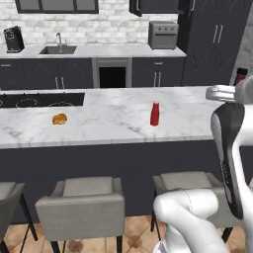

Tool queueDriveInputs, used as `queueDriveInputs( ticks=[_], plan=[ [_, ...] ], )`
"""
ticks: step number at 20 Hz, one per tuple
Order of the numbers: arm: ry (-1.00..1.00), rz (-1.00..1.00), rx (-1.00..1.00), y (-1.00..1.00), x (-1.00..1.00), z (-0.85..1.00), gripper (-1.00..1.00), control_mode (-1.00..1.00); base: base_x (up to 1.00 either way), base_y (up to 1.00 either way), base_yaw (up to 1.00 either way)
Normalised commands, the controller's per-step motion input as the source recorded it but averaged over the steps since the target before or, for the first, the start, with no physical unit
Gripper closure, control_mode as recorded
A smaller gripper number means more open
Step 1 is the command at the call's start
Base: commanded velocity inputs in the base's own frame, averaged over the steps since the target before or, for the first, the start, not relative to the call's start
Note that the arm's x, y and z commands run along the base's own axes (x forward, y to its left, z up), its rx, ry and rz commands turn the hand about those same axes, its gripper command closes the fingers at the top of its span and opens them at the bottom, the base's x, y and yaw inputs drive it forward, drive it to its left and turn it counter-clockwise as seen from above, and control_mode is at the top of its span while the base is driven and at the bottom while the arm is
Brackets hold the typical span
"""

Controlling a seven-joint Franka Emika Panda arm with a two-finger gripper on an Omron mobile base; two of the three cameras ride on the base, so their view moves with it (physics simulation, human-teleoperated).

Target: Move the ketchup and condiment bottle from the cabinet to the dining counter.

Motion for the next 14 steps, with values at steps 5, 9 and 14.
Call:
queueDriveInputs(
  ticks=[5, 9, 14],
  plan=[
    [-0.08, 0.48, 0.11, -0.29, 0.26, -0.20, 1.00, -1.00, 0.00, 0.00, 0.00],
    [-0.09, 0.49, 0.16, -0.25, 0.27, -0.22, 1.00, -1.00, 0.00, 0.00, 0.00],
    [-0.04, 0.41, 0.14, -0.12, 0.38, -0.20, 1.00, -1.00, 0.00, 0.00, 0.00]
  ],
)
